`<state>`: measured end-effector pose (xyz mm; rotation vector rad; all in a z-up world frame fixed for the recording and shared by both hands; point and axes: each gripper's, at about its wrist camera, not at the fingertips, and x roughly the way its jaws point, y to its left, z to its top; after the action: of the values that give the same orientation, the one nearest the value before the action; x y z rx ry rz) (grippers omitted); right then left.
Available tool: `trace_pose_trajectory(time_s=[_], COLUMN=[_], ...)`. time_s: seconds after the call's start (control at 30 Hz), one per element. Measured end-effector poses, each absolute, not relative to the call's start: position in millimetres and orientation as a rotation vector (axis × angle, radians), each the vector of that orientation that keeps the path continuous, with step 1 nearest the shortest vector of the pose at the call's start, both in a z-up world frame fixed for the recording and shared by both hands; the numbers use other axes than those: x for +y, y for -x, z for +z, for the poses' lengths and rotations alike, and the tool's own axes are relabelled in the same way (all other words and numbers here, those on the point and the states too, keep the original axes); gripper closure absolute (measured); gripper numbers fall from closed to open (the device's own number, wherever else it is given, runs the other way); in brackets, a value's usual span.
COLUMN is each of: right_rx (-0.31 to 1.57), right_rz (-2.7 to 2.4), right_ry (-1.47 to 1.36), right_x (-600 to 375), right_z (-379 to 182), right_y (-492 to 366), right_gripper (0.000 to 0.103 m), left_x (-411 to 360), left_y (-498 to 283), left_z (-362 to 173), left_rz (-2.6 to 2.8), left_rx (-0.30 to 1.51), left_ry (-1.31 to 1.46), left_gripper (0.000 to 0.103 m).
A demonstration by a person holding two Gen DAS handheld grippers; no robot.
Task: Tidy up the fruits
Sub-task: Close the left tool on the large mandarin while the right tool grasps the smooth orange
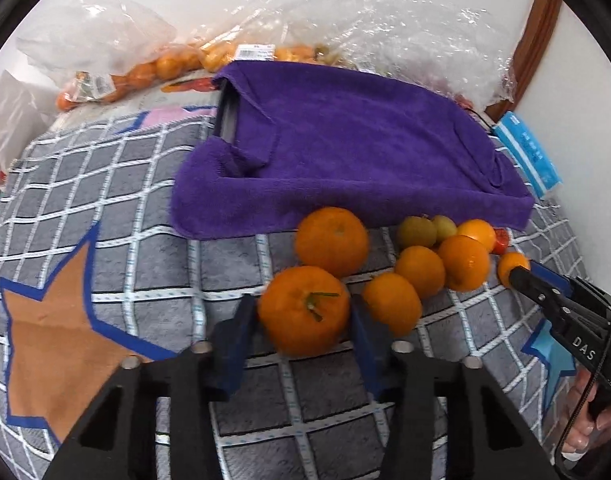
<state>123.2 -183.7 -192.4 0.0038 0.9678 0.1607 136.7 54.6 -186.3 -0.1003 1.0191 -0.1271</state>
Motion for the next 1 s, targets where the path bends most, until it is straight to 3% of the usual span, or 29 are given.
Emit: trace_pose_trajectory(time_s=[0.13,0.2,0.57,1.0], right_rx=[0.969,0.976,0.955,0.838], right_rz=[0.161,0.164,0.182,0.145], right_ry=[0.002,0.001,0.003,-0.002], right_x=[-183.6,-183.0,-179.0,-186.9], right_z=[-193.4,-195.1,-190.2,-131.3], right_y=[-124.3,-126.4,-124.8,-96.9], right_gripper=[0.069,0.063,0.068,0.068], left_x=[51.8,53.4,57.1,55.7], left_y=[-135.5,-134.8,-126.9,-102.4], left_z=[-185.9,-185.3,-180.7,-142.8], left_rz=[-0.122,-0.122,-0.096,-0.093], left_rx=[1.016,1.021,1.025,0.961], left_ry=[0.079,0.085,0.097,0.124], left_gripper=[0.063,0.063,0.063,0.063])
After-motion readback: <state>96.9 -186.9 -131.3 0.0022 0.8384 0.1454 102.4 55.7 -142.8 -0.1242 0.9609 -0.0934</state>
